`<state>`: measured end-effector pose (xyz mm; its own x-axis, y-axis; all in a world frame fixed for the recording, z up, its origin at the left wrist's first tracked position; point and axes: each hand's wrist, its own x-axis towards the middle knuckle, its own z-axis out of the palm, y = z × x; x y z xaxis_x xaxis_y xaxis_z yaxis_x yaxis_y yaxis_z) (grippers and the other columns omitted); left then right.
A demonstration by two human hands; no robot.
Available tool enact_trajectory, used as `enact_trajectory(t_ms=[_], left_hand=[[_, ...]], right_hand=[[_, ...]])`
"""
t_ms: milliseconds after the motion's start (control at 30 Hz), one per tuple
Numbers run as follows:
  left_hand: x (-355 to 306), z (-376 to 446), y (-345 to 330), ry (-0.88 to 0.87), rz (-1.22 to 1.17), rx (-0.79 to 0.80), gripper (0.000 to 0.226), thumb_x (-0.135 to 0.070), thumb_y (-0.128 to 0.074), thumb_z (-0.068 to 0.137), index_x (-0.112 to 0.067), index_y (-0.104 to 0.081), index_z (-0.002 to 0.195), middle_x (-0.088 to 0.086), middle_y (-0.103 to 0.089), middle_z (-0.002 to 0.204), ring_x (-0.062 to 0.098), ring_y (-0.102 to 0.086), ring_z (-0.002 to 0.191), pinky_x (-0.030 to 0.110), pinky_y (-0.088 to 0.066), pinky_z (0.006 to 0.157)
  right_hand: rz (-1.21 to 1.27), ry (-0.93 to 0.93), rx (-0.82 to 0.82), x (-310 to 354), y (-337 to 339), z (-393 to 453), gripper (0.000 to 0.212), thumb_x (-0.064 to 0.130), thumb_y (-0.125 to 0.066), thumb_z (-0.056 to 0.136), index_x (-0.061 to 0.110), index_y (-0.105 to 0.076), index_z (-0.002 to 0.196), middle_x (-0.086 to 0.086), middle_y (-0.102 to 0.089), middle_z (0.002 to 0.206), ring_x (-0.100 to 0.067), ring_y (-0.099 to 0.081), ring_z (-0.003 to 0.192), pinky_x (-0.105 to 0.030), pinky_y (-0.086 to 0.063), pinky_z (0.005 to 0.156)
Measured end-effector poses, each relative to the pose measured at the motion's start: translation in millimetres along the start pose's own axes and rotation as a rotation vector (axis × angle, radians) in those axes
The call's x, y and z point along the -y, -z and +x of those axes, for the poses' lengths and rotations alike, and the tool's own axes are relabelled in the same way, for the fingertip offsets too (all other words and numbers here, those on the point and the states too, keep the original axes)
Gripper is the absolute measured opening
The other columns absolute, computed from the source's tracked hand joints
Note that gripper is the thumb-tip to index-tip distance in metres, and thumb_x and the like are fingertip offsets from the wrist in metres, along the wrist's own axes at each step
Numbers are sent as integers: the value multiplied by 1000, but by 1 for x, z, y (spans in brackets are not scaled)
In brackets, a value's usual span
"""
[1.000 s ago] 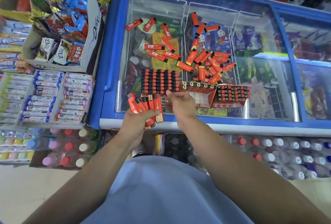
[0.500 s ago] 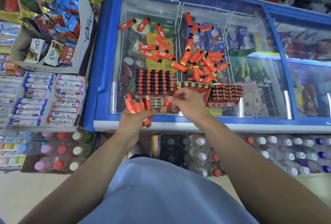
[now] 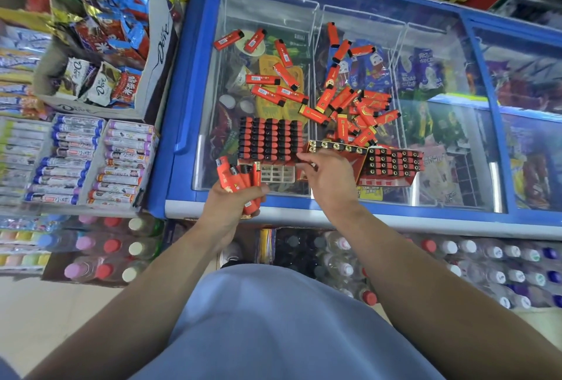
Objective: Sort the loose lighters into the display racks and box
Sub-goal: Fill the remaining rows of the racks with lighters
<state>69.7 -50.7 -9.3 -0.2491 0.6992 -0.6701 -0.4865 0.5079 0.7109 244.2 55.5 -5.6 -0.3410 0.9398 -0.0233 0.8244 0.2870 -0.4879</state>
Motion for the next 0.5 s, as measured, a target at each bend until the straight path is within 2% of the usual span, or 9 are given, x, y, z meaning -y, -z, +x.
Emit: enact_trajectory(t_ms=[67,133,233,300,333,433,500], left_hand=[[0,-1,0,-5,9,36,30,-9,-85,78,-8,-69,104,8,-74,85,21,-73,78,32,-55,62],[0,-2,-1,-5,20,64,32,-10,-84,80,-5,-68,107,8,-75,87,22,-74,81,33,-54,64],[-1,-4,-2,-9,37,106,33,-9,-84,79,-3,-69,108,13,-77,96,25,-75,85,33,-54,63],[-3,-6,-4,-7,47,159,29,-8,-83,80,-8,-70,105,14,-77,100,25,-75,85,32,-52,62],[-4,-7,-6,3,47,193,30,-8,-84,78,-9,-70,105,14,-77,100,24,-75,84,31,-52,62],[-6,-9,-12,53,65,293,33,-5,-84,73,-8,-69,102,13,-75,91,22,-74,76,27,-49,56],[-4,-10,-18,82,110,336,23,1,-78,81,-9,-69,99,10,-76,88,22,-73,75,25,-47,52]], right_hand=[[-63,86,-12,-1,-3,0,26,17,-67,98,19,-74,123,1,-73,103,-15,-64,80,-33,-57,76],[-92,102,-21,-3,-6,-1,26,17,-66,98,22,-74,123,4,-73,103,-14,-66,84,-36,-59,73],[-17,-21,-119,4,0,-2,23,32,-70,95,24,-77,115,8,-70,101,-3,-57,71,-19,-48,63],[143,-57,-152,13,9,-5,27,41,-73,91,25,-76,113,9,-68,93,-2,-56,66,-16,-46,62],[282,-80,-70,18,15,-7,29,44,-73,90,27,-74,113,9,-67,88,-5,-58,67,-17,-48,64],[602,-167,379,24,25,-18,29,47,-65,96,34,-68,121,-1,-65,90,-11,-62,70,-29,-51,67],[667,-184,470,15,25,-25,21,38,-66,97,30,-71,116,-8,-64,89,-11,-57,66,-32,-49,59]])
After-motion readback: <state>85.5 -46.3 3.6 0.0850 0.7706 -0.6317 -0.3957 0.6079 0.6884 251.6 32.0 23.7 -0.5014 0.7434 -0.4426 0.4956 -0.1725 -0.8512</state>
